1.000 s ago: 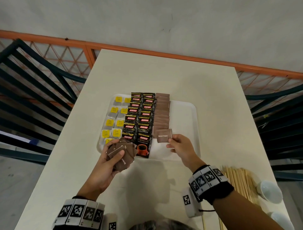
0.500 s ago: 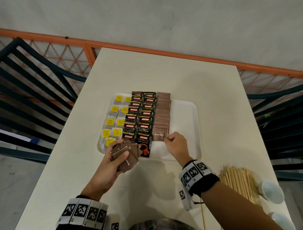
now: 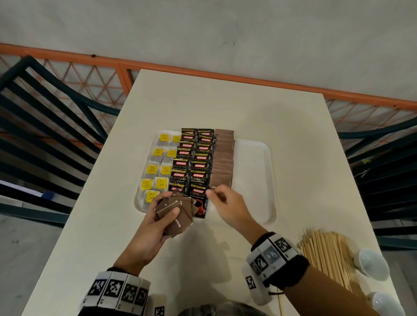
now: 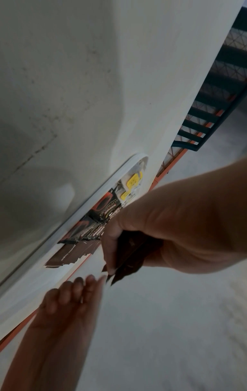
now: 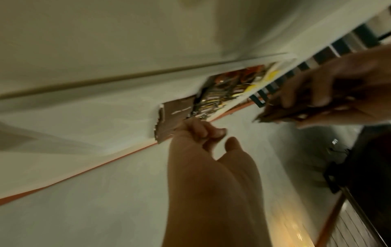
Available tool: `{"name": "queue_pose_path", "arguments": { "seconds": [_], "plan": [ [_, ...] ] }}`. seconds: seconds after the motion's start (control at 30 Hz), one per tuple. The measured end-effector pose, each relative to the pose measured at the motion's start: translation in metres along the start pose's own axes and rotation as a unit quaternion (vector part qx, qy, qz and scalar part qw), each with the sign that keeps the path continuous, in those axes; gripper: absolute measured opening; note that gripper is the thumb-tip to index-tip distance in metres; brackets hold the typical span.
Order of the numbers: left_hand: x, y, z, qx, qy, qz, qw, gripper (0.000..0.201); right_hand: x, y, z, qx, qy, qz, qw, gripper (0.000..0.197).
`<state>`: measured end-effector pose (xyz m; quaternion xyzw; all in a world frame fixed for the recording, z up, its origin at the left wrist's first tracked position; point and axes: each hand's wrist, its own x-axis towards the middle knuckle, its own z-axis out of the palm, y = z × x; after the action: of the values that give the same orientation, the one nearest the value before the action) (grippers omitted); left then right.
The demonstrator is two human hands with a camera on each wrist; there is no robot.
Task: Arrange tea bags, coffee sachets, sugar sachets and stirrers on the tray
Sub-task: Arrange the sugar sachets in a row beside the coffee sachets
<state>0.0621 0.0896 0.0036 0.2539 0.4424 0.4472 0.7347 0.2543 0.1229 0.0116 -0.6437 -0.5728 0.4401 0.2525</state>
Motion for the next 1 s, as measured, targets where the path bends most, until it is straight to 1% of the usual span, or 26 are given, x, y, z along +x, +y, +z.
{"name": "queue_pose_path", "arguments": {
  "seconds": [0.07,0.17,0.27,0.3,0.37,0.43,0.47,0.53,0.57,0.6,0.63,0.7,0.83,0.87,0.9,0.93,0.97,1.0],
  "plan": [
    [0.000,-0.001,0.001,0.006,0.005,0.008,1.000,0.072,-0.016,-0.012,0.007,0.038,-0.047,-0.023,0.998,0.024],
    [-0.001,0.000,0.004,0.009,0.006,0.012,1.000,0.062,-0.029,-0.016,0.018,0.064,-0.095,-0.011,0.993,0.027],
    [-0.003,0.002,0.007,0.012,0.000,0.010,1.000,0.076,-0.028,-0.014,0.024,0.047,-0.096,-0.018,0.994,0.024],
    [-0.003,0.002,0.007,0.010,0.001,0.010,1.000,0.077,-0.028,-0.014,0.024,0.054,-0.100,-0.016,0.993,0.022],
    [-0.003,0.003,0.006,-0.001,0.011,0.006,1.000,0.066,-0.027,-0.012,0.024,0.082,-0.124,-0.002,0.989,0.020],
    [-0.003,0.003,0.004,-0.020,0.020,-0.001,1.000,0.047,-0.027,-0.014,0.022,0.127,-0.156,0.017,0.979,0.019],
    [-0.003,0.002,0.003,-0.026,0.022,-0.001,0.999,0.046,-0.028,-0.015,0.020,0.161,-0.172,0.028,0.971,0.019],
    [-0.003,0.002,0.002,-0.025,0.011,-0.002,1.000,0.054,-0.028,-0.018,0.016,0.227,-0.195,0.045,0.953,0.020],
    [-0.004,0.001,0.002,-0.024,0.010,-0.003,1.000,0.048,-0.028,-0.019,0.014,0.243,-0.204,0.049,0.947,0.021],
    [-0.004,0.001,0.003,-0.026,0.008,-0.005,1.000,0.037,-0.027,-0.020,0.012,0.244,-0.216,0.050,0.944,0.022],
    [-0.004,0.001,0.003,-0.028,0.009,-0.009,1.000,0.030,-0.027,-0.021,0.010,0.227,-0.231,0.048,0.945,0.024],
    [-0.002,0.001,0.002,-0.023,0.007,-0.013,1.000,0.029,-0.028,-0.024,0.006,0.175,-0.273,0.042,0.945,0.031],
    [-0.002,0.003,-0.001,-0.020,0.005,-0.012,1.000,0.049,-0.029,-0.024,0.001,0.120,-0.342,0.018,0.932,0.052],
    [-0.002,0.002,-0.002,-0.017,0.005,-0.008,1.000,0.057,-0.029,-0.023,0.000,0.114,-0.349,0.011,0.930,0.054],
    [-0.002,0.001,-0.002,-0.010,0.007,-0.009,1.000,0.064,-0.028,-0.022,-0.002,0.114,-0.351,0.007,0.929,0.051],
    [-0.002,0.000,-0.002,-0.003,0.013,-0.010,1.000,0.064,-0.027,-0.020,-0.004,0.122,-0.347,0.005,0.930,0.045],
    [-0.002,0.000,-0.002,0.001,0.023,-0.009,1.000,0.054,-0.027,-0.018,-0.006,0.136,-0.335,0.005,0.932,0.038],
    [-0.002,0.000,-0.003,-0.005,0.033,-0.007,0.999,0.039,-0.025,-0.016,-0.008,0.158,-0.315,0.009,0.936,0.033]
  ]
}}
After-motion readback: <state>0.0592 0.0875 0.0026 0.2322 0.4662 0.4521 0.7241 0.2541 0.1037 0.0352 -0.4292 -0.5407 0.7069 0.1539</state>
